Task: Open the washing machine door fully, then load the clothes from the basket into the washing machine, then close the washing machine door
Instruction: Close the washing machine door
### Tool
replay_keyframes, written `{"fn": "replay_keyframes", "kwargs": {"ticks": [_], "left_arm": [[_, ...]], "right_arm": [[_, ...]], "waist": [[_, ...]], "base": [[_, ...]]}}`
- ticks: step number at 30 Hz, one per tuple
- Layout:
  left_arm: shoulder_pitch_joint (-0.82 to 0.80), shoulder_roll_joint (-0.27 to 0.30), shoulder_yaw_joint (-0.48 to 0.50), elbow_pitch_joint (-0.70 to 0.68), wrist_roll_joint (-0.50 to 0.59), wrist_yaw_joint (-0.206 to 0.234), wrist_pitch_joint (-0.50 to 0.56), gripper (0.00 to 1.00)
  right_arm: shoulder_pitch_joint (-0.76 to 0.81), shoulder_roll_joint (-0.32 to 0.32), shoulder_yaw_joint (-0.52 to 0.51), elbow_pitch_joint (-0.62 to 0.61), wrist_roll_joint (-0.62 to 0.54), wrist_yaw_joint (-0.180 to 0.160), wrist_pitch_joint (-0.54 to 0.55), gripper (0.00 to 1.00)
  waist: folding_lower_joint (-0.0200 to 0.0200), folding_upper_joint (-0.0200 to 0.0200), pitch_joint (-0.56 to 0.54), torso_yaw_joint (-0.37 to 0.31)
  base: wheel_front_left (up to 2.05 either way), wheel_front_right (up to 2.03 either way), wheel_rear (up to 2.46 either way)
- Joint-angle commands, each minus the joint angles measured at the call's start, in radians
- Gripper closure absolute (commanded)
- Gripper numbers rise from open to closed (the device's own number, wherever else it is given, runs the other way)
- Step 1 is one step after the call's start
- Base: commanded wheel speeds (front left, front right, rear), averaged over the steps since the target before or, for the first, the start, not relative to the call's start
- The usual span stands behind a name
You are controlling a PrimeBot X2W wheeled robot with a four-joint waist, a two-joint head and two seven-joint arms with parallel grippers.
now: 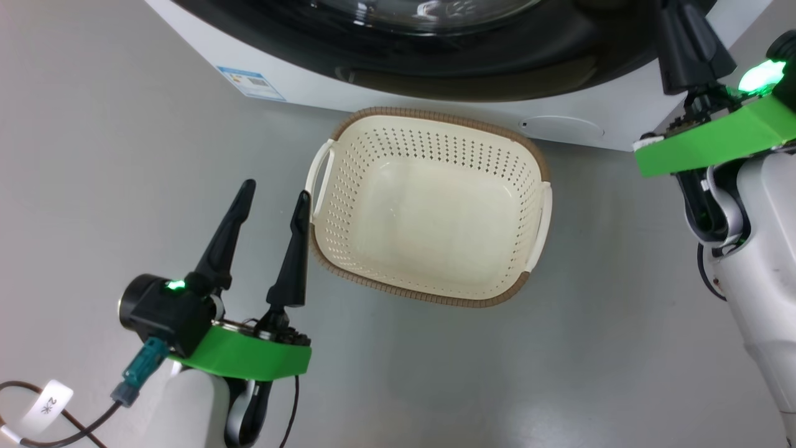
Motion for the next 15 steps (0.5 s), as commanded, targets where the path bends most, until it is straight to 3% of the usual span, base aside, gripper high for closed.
{"fn": "replay_keyframes", "kwargs": {"ticks": [1, 8, 15], "left_arm": [[-0.014, 0.018, 0.027, -0.029, 0.008, -0.002, -0.006, 0.00], [-0.028, 0.017, 0.023, -0.023, 0.007, -0.002, -0.006, 0.00], [-0.018, 0.029, 0.031, 0.011, 0.003, -0.002, -0.006, 0.00]], "right_arm": [[-0.034, -0.001, -0.026, -0.011, -0.013, -0.010, -0.003, 1.00], [-0.052, 0.008, -0.048, -0.006, -0.021, -0.010, -0.003, 1.00], [0.006, 0.024, 0.001, -0.005, -0.014, -0.010, -0.003, 1.00]], "waist": [[0.0000, 0.0000, 0.008, 0.004], [0.0000, 0.0000, 0.017, 0.009], [0.0000, 0.0000, -0.030, -0.009]], "base": [[0.00, 0.00, 0.00], [0.00, 0.00, 0.00], [0.00, 0.00, 0.00]]}}
